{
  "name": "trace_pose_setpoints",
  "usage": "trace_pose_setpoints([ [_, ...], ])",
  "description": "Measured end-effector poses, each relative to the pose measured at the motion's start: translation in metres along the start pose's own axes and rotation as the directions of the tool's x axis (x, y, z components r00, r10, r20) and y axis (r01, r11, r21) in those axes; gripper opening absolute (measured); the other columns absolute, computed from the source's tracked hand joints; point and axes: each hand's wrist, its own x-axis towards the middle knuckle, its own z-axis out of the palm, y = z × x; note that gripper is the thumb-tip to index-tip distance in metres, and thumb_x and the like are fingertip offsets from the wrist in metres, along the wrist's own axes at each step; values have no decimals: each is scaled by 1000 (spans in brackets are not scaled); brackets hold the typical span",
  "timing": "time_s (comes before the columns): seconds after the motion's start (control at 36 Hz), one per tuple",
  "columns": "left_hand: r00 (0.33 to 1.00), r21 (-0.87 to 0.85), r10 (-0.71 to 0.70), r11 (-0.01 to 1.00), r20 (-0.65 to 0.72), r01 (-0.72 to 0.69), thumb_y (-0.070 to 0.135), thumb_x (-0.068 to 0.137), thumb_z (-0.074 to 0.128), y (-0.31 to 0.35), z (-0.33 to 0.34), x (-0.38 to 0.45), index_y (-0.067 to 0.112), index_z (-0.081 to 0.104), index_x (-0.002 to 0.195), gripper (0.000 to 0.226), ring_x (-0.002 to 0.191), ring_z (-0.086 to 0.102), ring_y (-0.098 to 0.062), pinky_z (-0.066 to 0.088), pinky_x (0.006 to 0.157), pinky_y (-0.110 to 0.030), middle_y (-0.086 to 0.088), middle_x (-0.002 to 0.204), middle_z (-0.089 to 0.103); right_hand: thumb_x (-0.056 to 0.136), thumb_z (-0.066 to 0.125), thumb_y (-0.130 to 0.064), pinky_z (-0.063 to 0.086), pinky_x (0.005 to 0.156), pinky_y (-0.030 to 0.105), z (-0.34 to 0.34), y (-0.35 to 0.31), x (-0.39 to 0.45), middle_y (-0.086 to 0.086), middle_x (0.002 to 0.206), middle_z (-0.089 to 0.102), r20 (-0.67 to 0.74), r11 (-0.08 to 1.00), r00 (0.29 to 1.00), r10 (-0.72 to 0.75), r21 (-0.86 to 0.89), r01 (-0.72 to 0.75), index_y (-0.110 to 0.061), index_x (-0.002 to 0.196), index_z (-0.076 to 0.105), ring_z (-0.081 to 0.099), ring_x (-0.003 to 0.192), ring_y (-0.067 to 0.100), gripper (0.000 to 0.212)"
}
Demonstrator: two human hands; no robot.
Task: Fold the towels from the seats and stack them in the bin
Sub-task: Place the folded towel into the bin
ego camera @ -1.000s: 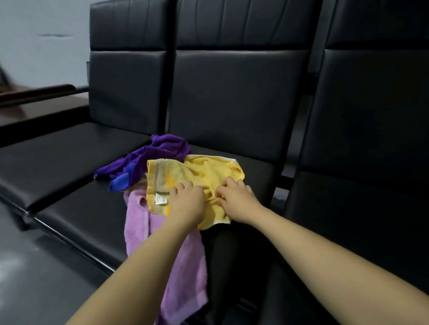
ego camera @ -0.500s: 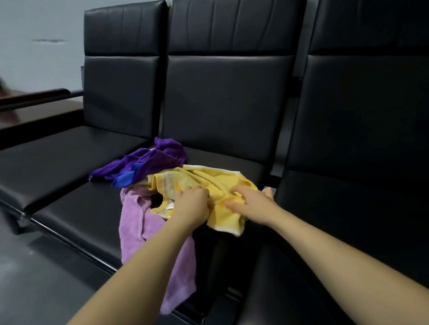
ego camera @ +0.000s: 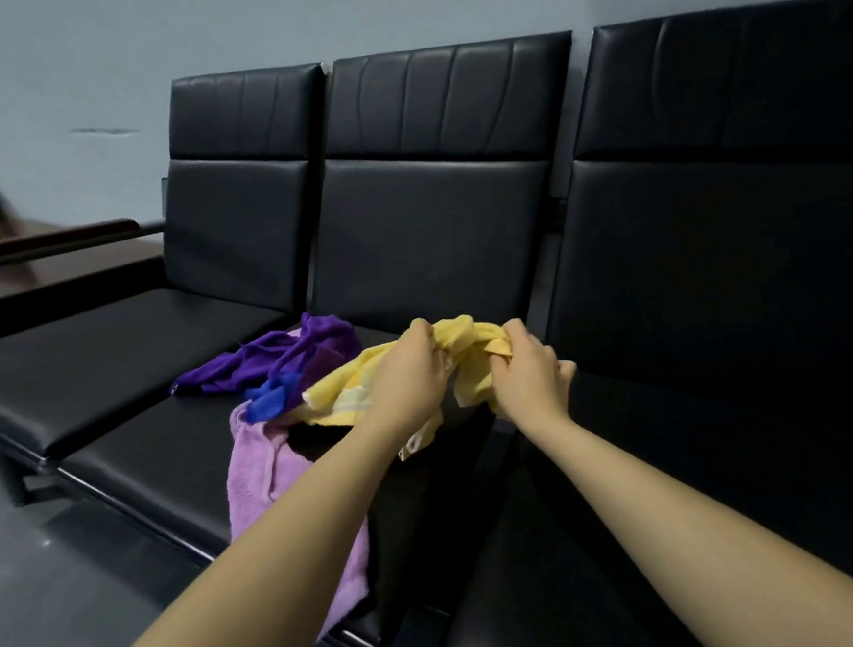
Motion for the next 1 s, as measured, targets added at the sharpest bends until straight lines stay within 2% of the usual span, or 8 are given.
trace_pose_setpoints([
  [0.19,992,-63,125,990,32,-122,21,99,40,70,7,-1,8,47,113,20,95,56,-29,44,87,-44,-5,106,58,93,50,-19,32,95,38,-61,33,1,2,112,47,-207,999,977,45,-8,-48,-18,100,51,48,104,22,7],
  [0.31,972,-96,216,974,92,-207,28,100,42,112,21,-9,10,47,118,26,96,57,-25,46,88,-43,-5,110,58,94,47,-15,36,94,36,-102,64,-7,-3,97,54,-188,997,979,77,-13,-81,-20,95,48,54,96,19,5],
  [0.47,909,-158,363,929,207,-335,38,97,49,168,52,-27,18,39,134,43,91,59,-20,50,79,-36,-4,112,60,96,44,-15,35,99,38,-157,123,-30,3,122,54,-144,966,975,167,-176,-191,-25,131,47,51,113,22,36],
  [0.56,844,-136,417,909,338,-394,48,90,55,188,73,-38,22,35,137,57,99,56,-21,49,83,-36,-5,117,56,97,40,-16,34,96,39,-176,151,-45,5,121,53,-137,946,972,192,-238,-220,-27,132,49,51,110,24,37],
  [0.69,755,-24,455,863,473,-505,48,93,50,218,105,-57,19,46,123,42,91,55,-23,46,75,-34,-4,107,54,97,37,-11,32,96,36,-206,189,-67,3,120,50,-140,910,962,236,-317,-269,-27,128,54,48,107,24,39],
  [0.81,782,140,496,804,378,-578,34,100,41,228,125,-60,17,54,110,24,73,46,-21,38,77,-30,0,95,44,95,40,-9,33,97,35,-224,211,-78,2,126,45,-95,871,964,249,-413,-266,-30,135,47,48,107,24,45],
  [0.89,808,113,495,827,319,-551,30,101,37,231,134,-59,18,56,115,26,86,51,-24,33,77,-31,-3,103,48,94,43,-10,31,98,36,-232,222,-81,1,128,46,-40,841,969,245,-489,-233,-31,131,48,49,110,24,43],
  [1.0,777,-108,513,852,366,-512,31,102,36,231,136,-65,16,65,106,33,111,44,-19,23,95,-31,4,124,47,92,42,-11,25,101,38,-232,233,-86,0,128,44,3,810,966,258,-545,-215,-30,122,56,39,116,24,38],
])
